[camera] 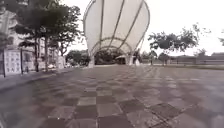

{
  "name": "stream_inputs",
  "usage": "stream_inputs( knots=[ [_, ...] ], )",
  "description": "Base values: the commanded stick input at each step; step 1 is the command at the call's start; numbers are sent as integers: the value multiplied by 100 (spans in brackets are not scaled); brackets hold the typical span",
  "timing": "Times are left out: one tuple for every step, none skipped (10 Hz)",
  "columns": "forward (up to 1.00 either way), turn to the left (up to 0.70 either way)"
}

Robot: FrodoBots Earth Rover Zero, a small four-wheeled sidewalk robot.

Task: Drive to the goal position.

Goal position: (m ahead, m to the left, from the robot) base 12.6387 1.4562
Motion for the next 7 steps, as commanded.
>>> stream_inputs(
  knots=[
    [100, 0],
    [100, 0],
    [100, 0],
    [100, 0],
    [100, 0],
    [100, 0],
    [100, 0]
  ],
)
